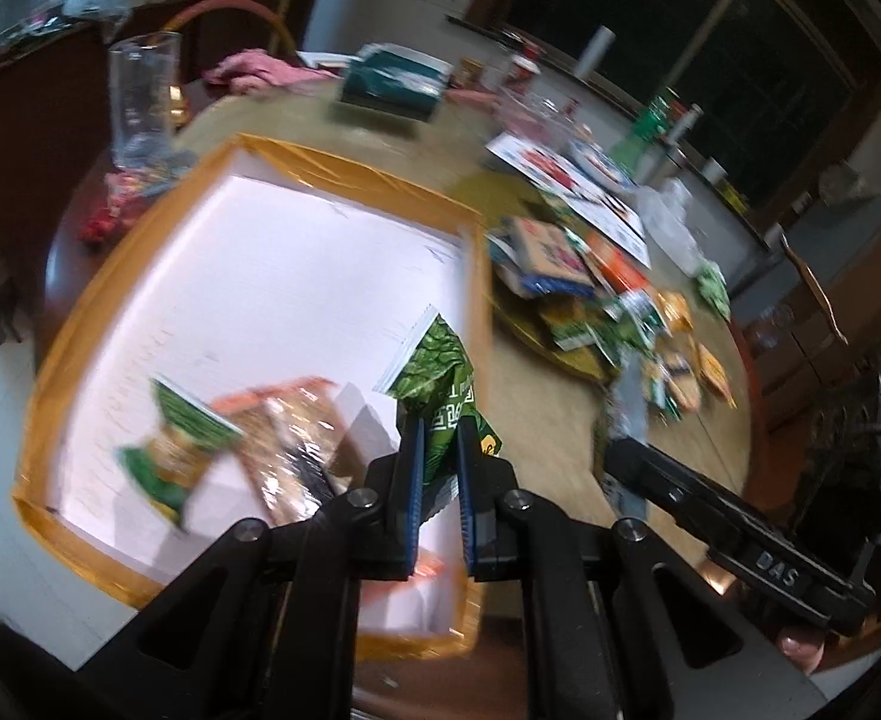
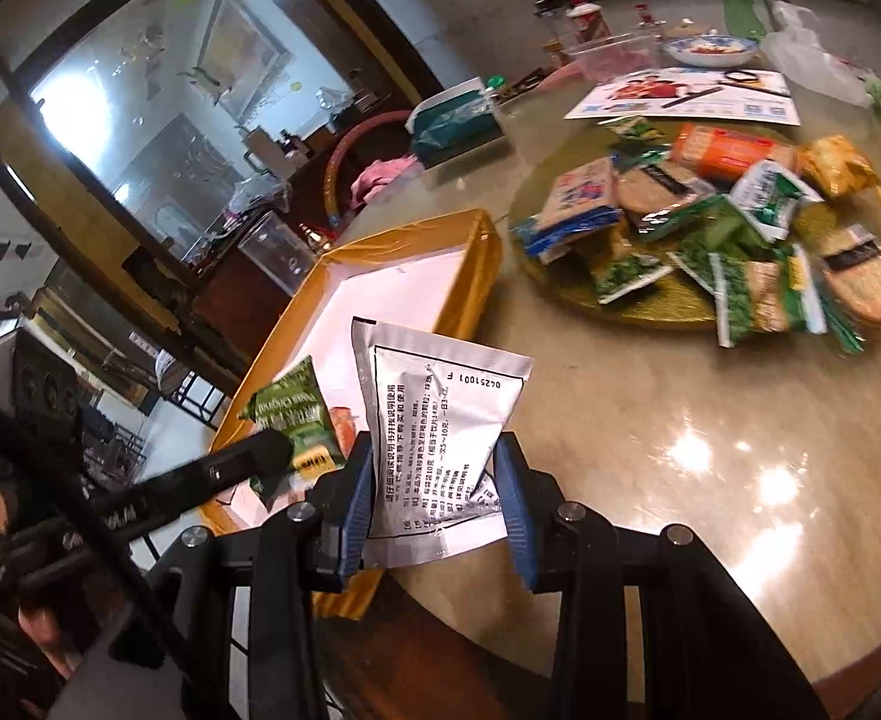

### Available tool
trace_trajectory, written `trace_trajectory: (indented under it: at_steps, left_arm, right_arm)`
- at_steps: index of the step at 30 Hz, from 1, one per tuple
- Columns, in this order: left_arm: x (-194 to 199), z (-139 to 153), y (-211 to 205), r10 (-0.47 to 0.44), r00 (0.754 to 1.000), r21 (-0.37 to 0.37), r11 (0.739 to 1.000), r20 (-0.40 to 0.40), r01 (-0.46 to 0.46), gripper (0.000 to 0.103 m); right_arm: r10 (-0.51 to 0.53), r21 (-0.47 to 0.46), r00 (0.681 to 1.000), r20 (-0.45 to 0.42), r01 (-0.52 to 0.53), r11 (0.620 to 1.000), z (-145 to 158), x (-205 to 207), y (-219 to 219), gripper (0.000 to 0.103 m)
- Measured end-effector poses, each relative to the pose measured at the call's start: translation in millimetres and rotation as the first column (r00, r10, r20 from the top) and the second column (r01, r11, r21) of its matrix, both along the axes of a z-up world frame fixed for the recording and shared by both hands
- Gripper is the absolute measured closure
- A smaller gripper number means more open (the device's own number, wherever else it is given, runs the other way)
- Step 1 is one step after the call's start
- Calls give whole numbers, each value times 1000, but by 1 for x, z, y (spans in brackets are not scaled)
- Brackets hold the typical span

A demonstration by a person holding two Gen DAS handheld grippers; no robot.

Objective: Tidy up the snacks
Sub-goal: 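Carry the green bag and white sachet into the tray and open both grippers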

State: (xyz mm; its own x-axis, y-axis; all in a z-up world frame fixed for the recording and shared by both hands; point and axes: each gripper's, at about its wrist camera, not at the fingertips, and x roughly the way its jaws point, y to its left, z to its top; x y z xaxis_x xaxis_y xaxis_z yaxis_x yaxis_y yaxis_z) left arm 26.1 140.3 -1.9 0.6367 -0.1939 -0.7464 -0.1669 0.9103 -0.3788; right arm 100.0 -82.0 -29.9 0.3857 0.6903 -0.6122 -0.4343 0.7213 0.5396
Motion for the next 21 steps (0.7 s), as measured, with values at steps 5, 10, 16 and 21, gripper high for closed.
trace_trajectory:
  at_steps: [5, 10, 16, 21]
  left_arm:
    - [13, -6, 41, 77, 997, 17, 997, -1, -77, 91]
    - [35, -28, 68, 139, 989, 74, 988, -40, -136, 91]
    - [53, -41, 73, 121, 989, 77, 990, -85, -114, 91]
    - [58, -44, 80, 133, 987, 124, 985, -94, -121, 91]
  right_arm:
    - [64, -23, 998, 28, -64, 998, 9, 9, 38, 65]
    - [126, -75, 991, 33, -123, 990, 9, 27, 86, 65]
    - [135, -123, 991, -9, -135, 983, 1, 53, 118, 64]
    - [138, -181, 990, -2, -136, 974, -11, 61, 137, 64]
